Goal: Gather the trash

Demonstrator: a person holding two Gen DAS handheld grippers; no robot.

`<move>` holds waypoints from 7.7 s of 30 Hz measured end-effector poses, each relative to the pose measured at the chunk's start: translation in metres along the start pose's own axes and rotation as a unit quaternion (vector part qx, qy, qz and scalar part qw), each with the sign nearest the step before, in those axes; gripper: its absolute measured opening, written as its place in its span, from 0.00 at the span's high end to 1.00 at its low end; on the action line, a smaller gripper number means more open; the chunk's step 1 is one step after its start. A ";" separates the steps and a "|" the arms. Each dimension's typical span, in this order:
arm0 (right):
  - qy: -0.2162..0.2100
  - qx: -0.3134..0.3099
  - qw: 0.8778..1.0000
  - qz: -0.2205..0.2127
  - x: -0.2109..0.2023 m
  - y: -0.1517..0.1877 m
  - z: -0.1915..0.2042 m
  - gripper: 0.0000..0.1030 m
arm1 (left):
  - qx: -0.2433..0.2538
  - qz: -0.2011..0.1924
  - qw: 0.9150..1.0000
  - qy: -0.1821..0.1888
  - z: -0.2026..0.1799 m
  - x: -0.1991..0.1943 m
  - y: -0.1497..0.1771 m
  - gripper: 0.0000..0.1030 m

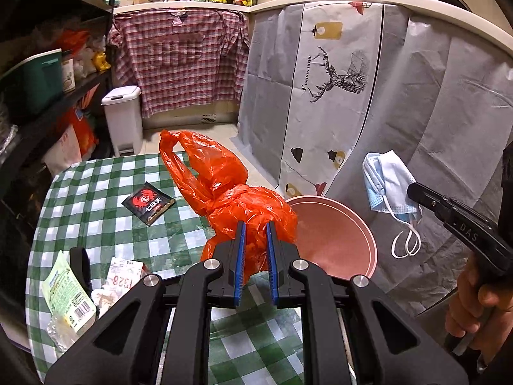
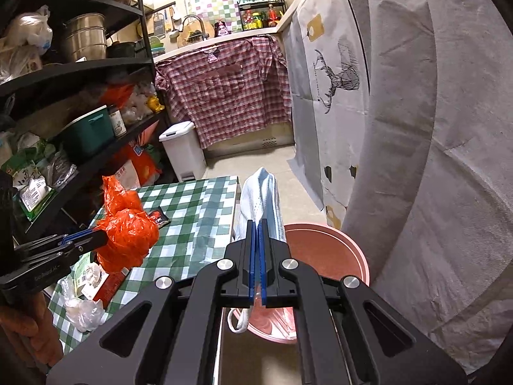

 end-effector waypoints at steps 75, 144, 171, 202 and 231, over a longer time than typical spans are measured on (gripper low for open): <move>-0.065 0.025 0.997 0.020 0.008 0.010 0.042 0.90 | 0.019 0.013 0.996 -0.082 0.128 -0.085 0.029 0.77; -0.192 -0.133 0.953 0.191 0.109 0.132 0.201 0.93 | -0.068 0.166 0.981 -0.070 0.220 0.081 0.101 0.70; -0.163 -0.102 0.974 0.118 0.059 0.091 0.172 0.93 | -0.052 0.063 0.993 -0.086 0.177 -0.006 0.052 0.77; -0.114 -0.054 0.991 0.035 0.026 0.040 0.115 0.93 | -0.058 0.006 0.992 -0.109 0.102 -0.039 0.032 0.77; -0.024 -0.014 1.000 -0.013 0.019 -0.016 0.032 0.93 | -0.005 0.000 0.999 -0.035 0.023 0.004 0.003 0.77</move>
Point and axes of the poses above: each gripper's, at about its wrist camera, not at the fingertips, and x roughly the way its jaws point, z to its left, y to its underside, the point moved 2 cm from there along x, roughly the way its jaws point, and after that the axes turned 13 degrees about x, right-handed, at the moved point
